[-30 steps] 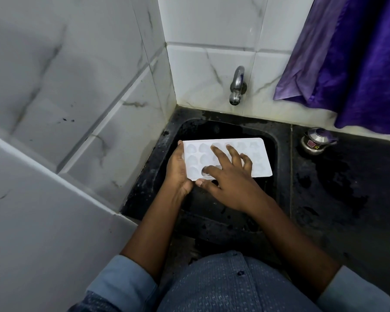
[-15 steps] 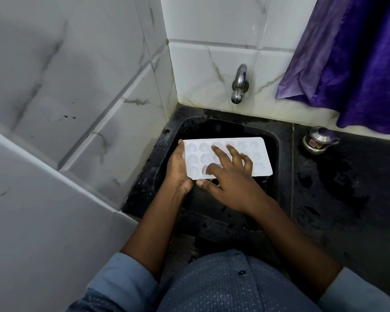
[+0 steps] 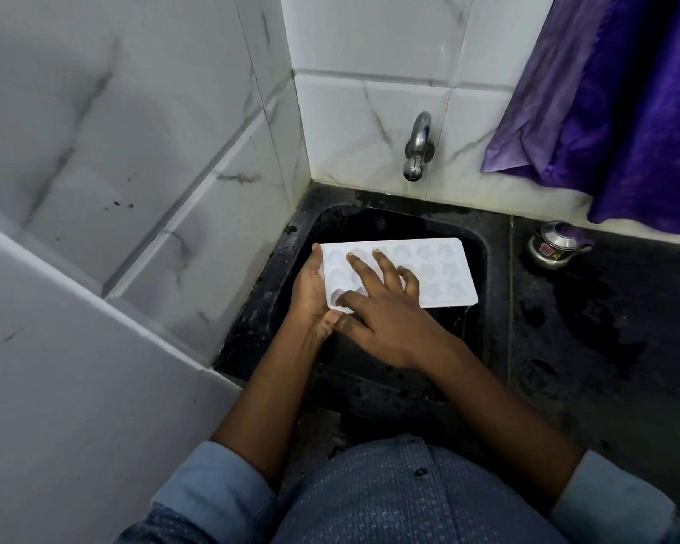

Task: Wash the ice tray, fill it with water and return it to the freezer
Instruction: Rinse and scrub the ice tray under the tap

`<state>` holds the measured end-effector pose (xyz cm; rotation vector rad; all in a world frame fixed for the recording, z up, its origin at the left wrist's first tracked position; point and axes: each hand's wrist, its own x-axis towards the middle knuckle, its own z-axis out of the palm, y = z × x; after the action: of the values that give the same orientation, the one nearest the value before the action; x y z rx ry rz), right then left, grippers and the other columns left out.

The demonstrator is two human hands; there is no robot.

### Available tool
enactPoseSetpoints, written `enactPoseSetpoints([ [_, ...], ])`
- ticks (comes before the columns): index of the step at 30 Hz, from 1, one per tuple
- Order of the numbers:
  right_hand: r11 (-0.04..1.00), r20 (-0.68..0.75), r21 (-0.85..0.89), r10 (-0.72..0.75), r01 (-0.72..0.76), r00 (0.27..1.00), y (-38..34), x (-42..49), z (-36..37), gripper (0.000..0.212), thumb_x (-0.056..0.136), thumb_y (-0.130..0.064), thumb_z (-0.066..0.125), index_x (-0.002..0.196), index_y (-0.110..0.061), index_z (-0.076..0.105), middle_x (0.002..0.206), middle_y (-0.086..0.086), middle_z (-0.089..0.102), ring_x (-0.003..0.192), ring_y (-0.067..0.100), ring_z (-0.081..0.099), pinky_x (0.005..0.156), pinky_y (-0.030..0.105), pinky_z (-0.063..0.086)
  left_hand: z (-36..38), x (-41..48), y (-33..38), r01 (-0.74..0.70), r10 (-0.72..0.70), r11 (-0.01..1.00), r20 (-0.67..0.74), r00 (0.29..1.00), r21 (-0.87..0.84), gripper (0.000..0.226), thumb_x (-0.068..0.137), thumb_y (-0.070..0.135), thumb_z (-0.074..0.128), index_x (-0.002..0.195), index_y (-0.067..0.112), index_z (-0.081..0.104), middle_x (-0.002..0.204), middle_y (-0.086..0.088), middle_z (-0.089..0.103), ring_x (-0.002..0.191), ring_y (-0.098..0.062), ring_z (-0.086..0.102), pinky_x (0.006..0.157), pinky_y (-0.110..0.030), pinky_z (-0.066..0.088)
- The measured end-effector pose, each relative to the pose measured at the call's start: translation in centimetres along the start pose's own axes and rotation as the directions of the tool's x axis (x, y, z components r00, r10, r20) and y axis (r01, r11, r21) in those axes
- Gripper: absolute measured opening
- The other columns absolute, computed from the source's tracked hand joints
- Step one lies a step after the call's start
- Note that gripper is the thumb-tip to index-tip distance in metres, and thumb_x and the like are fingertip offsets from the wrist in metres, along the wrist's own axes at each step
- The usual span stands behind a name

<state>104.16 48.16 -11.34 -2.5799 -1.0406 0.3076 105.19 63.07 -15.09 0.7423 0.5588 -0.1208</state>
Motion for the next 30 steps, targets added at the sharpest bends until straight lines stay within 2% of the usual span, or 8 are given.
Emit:
enactPoseSetpoints([
  [2,1.000,-0.014,-0.012,0.005,-0.005,1.000,-0.1,0.1,-0.1,0.112,0.073,-0.092,-0.018,0.135,-0.040,0.059,0.175,0.000,-0.003,0.158,0.026,-0.021,0.123,0.060,-0.007,-0.2,0.0,-0.1,-0.007,0.007,1.000,-0.002,1.000,0.009,0.070,0.107,0.061,0.041,0.146,0.006,0.059,0.118,-0.017,0.076,0.102,-0.033,0.074,0.096,-0.047,0.057],
  [5,0.999,-0.004,-0.036,0.020,-0.020,1.000,-0.2,0.3,0.2,0.110,0.074,-0.092,-0.017,0.138,-0.041,0.056,0.175,0.001,-0.005,0.158,0.028,-0.021,0.123,0.061,-0.008,-0.2,0.2,-0.1,-0.020,0.020,1.000,0.023,1.000,0.001,0.071,0.107,0.061,0.042,0.146,0.005,0.059,0.118,-0.018,0.075,0.101,-0.033,0.074,0.094,-0.047,0.058],
  [8,0.999,0.018,-0.043,0.018,-0.017,1.000,-0.2,0.3,0.3,0.101,0.079,-0.090,-0.008,0.141,-0.041,0.054,0.175,0.002,-0.006,0.158,0.029,-0.022,0.123,0.062,-0.009,0.0,0.1,0.1,-0.014,0.014,1.000,0.030,0.999,-0.005,0.066,0.107,0.061,0.041,0.138,0.006,0.063,0.110,-0.017,0.078,0.092,-0.031,0.077,0.087,-0.044,0.062],
  [14,0.999,-0.004,-0.046,0.015,-0.015,1.000,0.0,0.5,0.6,0.078,0.090,-0.084,0.010,0.133,-0.040,0.059,0.175,0.001,-0.003,0.158,0.028,-0.020,0.123,0.061,-0.009,0.3,0.1,0.0,-0.010,0.010,1.000,0.016,1.000,0.003,0.065,0.106,0.061,0.043,0.138,0.008,0.064,0.112,-0.017,0.076,0.098,-0.032,0.074,0.096,-0.046,0.056],
  [19,0.999,-0.017,-0.032,0.001,-0.002,1.000,0.1,0.6,0.9,0.076,0.093,-0.083,0.013,0.137,-0.039,0.057,0.175,0.000,0.000,0.159,0.027,-0.019,0.123,0.061,-0.010,-0.3,1.0,0.1,-0.011,0.011,1.000,0.001,1.000,0.002,0.073,0.103,0.065,0.046,0.147,0.007,0.060,0.144,-0.022,0.064,0.133,-0.041,0.062,0.118,-0.060,0.041],
  [23,0.999,-0.046,-0.032,-0.001,0.000,0.999,0.1,0.7,1.0,0.077,0.092,-0.083,0.013,0.131,-0.036,0.061,0.175,0.000,0.002,0.159,0.026,-0.017,0.124,0.060,-0.009,0.0,0.8,0.1,-0.019,0.019,1.000,-0.011,1.000,0.015,0.072,0.106,0.063,0.043,0.146,0.006,0.061,0.142,-0.023,0.064,0.115,-0.037,0.069,0.111,-0.054,0.049],
  [27,0.999,-0.032,-0.041,0.016,-0.017,0.999,0.2,0.9,1.2,0.077,0.093,-0.082,0.014,0.134,-0.036,0.060,0.175,0.001,0.001,0.159,0.027,-0.018,0.123,0.061,-0.009,-0.1,0.9,0.1,-0.020,0.020,1.000,-0.030,0.999,0.018,0.071,0.105,0.062,0.044,0.146,0.006,0.061,0.139,-0.021,0.068,0.125,-0.039,0.066,0.116,-0.056,0.045],
  [30,0.999,-0.045,-0.037,0.007,-0.009,0.999,0.2,1.0,1.2,0.077,0.093,-0.083,0.014,0.130,-0.035,0.062,0.175,0.001,0.002,0.159,0.026,-0.018,0.123,0.060,-0.010,0.0,0.9,-0.1,-0.006,0.006,1.000,-0.036,0.999,-0.003,0.072,0.104,0.064,0.045,0.144,0.006,0.062,0.133,-0.020,0.070,0.117,-0.039,0.069,0.113,-0.056,0.047],
])
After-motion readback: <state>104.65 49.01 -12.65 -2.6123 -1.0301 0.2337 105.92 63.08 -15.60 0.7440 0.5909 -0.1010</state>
